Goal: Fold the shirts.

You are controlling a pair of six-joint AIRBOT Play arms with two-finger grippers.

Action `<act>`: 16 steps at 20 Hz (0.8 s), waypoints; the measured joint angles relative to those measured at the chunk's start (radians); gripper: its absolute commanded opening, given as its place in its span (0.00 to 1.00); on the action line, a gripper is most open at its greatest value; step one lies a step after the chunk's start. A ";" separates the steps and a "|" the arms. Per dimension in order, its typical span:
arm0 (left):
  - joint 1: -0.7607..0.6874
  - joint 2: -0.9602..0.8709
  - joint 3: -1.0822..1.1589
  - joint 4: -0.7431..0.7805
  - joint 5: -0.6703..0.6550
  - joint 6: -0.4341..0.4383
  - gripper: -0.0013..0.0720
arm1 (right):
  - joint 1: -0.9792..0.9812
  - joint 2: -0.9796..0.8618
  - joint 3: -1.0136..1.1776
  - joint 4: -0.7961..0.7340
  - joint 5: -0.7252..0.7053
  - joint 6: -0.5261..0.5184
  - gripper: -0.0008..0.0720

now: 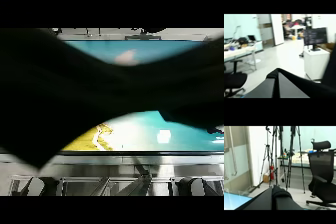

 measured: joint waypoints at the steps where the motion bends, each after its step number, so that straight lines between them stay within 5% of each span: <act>1: -0.029 -0.003 -0.043 0.057 0.014 -0.004 0.04 | 0.000 -0.027 -0.003 0.011 0.018 0.002 0.03; 9: -0.473 -0.383 -0.299 0.503 0.127 0.048 0.04 | 0.380 -0.468 -0.190 -0.101 0.044 -0.012 0.03; 16: -0.579 -0.962 -0.150 0.675 0.164 0.076 0.03 | 0.545 -1.019 -0.248 -0.063 -0.155 -0.098 0.03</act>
